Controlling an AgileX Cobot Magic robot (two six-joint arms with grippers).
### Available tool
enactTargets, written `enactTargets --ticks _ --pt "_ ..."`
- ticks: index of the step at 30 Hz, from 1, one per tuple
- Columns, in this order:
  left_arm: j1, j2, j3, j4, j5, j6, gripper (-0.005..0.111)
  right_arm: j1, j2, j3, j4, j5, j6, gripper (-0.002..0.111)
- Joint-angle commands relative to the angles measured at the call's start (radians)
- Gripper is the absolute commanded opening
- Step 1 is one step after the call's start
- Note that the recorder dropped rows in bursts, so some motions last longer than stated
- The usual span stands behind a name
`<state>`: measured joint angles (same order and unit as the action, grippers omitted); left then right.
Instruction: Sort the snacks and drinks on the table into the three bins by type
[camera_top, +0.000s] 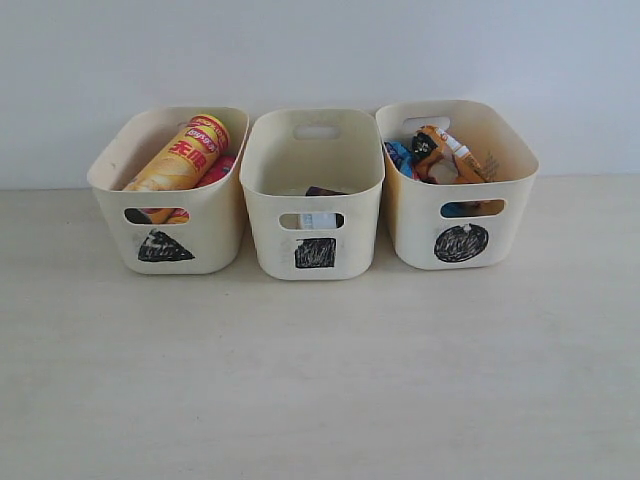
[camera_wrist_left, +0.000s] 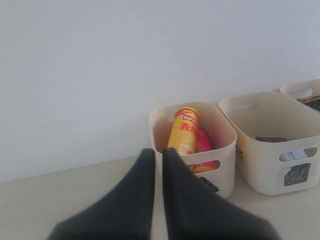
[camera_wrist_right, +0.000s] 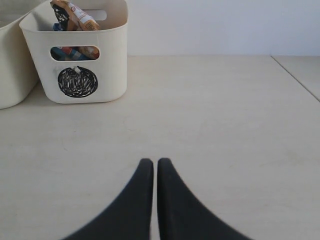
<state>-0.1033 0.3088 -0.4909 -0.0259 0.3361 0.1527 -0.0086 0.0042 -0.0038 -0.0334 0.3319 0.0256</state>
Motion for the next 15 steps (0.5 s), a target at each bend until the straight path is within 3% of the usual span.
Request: enactTargets --ticks 1,8,15 --pt "0.003 -0.003 0.080 -0.004 -0.094 0.057 0.004 -0.003 -0.004 0.004 0.001 -0.009 -0.002 0.000" --pt "0.003 -0.016 0.182 -0.009 -0.165 0.009 0.004 -0.003 -0.004 0.004 0.001 -0.009 -0.002 0.000" --pt "0.003 -0.157 0.325 0.051 -0.171 -0.098 0.004 -0.003 -0.004 0.004 0.001 -0.009 -0.002 0.000"
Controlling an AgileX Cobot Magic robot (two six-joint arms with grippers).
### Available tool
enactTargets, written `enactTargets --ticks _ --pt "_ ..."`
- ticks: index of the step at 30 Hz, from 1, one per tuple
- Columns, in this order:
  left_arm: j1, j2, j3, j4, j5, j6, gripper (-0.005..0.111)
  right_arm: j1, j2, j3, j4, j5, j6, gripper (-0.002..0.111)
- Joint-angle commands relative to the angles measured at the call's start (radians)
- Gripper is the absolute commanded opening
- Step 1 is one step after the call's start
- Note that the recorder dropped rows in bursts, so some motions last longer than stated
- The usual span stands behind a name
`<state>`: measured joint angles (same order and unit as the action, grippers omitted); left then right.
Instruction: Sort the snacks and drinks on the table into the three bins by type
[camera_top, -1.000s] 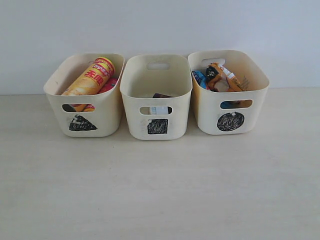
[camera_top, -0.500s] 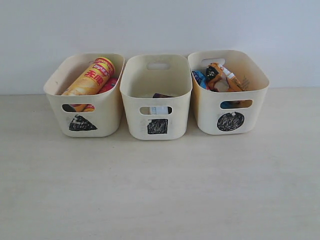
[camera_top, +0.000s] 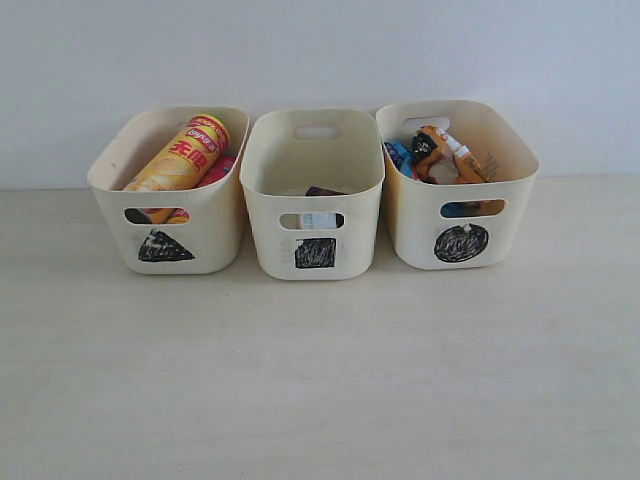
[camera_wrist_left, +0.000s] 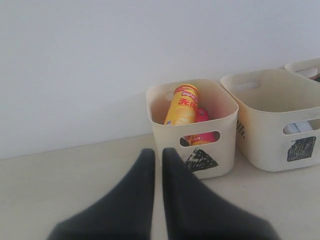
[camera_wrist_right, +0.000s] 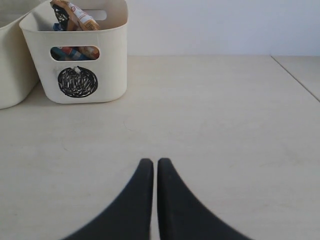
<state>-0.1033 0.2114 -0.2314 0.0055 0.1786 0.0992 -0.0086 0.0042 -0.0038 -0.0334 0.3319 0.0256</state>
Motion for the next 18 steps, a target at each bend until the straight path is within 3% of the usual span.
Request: enactTargets --ticks 1,13,18 --pt "0.003 -0.079 0.083 0.020 -0.009 -0.045 0.004 -0.003 -0.004 0.004 0.001 -0.009 -0.002 0.000" --pt "0.003 -0.207 0.231 0.018 0.009 -0.083 0.004 -0.003 -0.004 0.004 0.001 -0.009 -0.002 0.000" --pt "0.005 -0.211 0.231 0.007 0.063 -0.099 0.004 -0.003 -0.004 0.004 0.001 -0.009 -0.002 0.000"
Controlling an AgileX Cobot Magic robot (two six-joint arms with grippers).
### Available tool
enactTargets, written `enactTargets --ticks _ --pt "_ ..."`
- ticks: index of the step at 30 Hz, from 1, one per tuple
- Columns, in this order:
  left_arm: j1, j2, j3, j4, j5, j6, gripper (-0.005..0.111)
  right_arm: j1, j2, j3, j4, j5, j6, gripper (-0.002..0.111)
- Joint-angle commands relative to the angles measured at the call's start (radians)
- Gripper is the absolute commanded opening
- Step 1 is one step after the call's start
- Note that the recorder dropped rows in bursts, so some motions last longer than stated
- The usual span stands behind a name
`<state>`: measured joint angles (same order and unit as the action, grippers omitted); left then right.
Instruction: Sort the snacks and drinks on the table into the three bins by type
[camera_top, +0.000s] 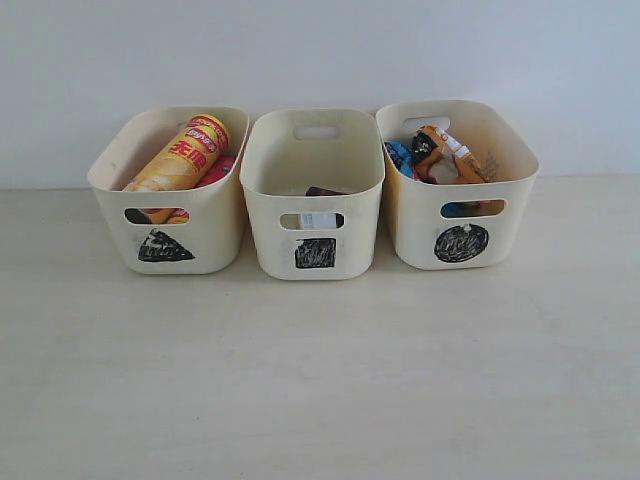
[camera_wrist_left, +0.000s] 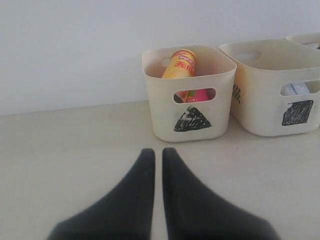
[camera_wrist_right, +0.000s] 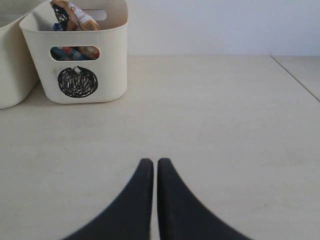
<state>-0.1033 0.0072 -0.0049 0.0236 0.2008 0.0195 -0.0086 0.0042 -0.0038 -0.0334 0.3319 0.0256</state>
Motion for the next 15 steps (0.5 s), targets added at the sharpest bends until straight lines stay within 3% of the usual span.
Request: enactTargets --ticks 1,15 --pt "0.005 -0.007 0.005 -0.017 0.042 -0.020 0.004 -0.003 -0.004 0.004 0.001 -0.009 -0.002 0.000" --pt "0.034 -0.007 0.005 -0.034 0.099 -0.031 0.004 -0.003 -0.004 0.004 0.001 -0.009 -0.002 0.000"
